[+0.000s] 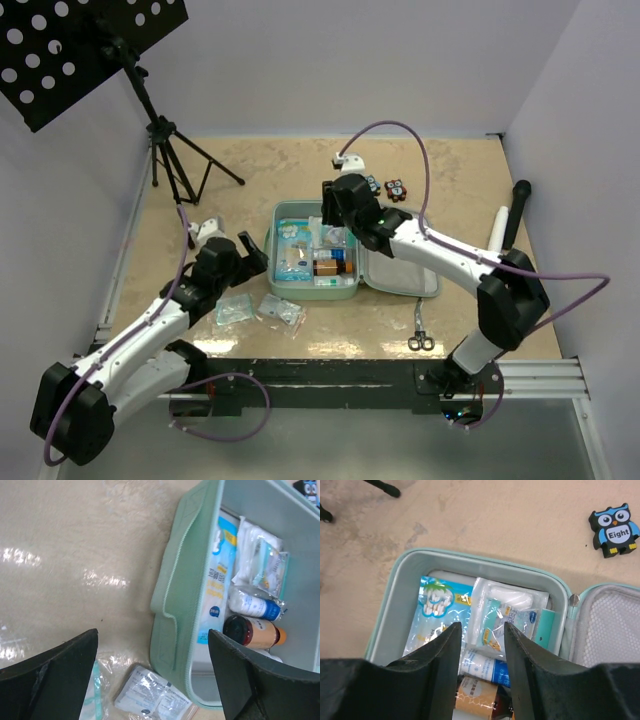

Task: Organize the medicine kit
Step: Move the medicine box to the center of the board.

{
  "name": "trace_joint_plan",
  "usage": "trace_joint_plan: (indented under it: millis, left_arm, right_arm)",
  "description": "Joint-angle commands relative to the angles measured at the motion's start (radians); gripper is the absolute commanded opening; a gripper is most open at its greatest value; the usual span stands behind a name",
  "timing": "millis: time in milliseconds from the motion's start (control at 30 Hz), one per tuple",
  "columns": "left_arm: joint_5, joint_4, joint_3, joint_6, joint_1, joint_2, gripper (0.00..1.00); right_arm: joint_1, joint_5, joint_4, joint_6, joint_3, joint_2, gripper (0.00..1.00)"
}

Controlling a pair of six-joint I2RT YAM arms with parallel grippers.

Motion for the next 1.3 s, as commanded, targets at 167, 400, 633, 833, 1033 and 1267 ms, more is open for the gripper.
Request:
trace_joint_plan:
  millis: [167, 400, 633, 833, 1033, 1267]
  left_arm:
    - [0.086, 0.105, 0.168, 0.218, 0.005, 0.181, 0.95]
    - [0.101, 0.108, 0.293, 0.287, 0.005, 0.370, 0.86]
    - [-0.001, -0.003, 0.405, 0.298, 0.006, 0.509, 0.58]
    - [0.003, -0.013, 0.446, 0.303, 0.005, 0.582, 0.42]
    - [0.000, -0.018, 0.474, 0.281, 0.005, 0.648, 0.11]
    - [-0.113, -0.053, 0.489, 0.237, 0.006, 0.642, 0.00]
  right_arm:
    - [0.004, 0.071, -0.117, 0.062, -0.125, -0.192, 0.43]
    - [0.007, 0.081, -0.136, 0.119, -0.240, -0.333, 0.43]
    - [0.009, 0.072, -0.142, 0.129, -0.271, -0.395, 0.43]
    - [0.009, 0.063, -0.134, 0.125, -0.298, -0.425, 0.44]
    - [0.009, 0.069, -0.134, 0.114, -0.307, -0.438, 0.44]
    - [0.009, 0.089, -0.142, 0.106, -0.309, -0.433, 0.45]
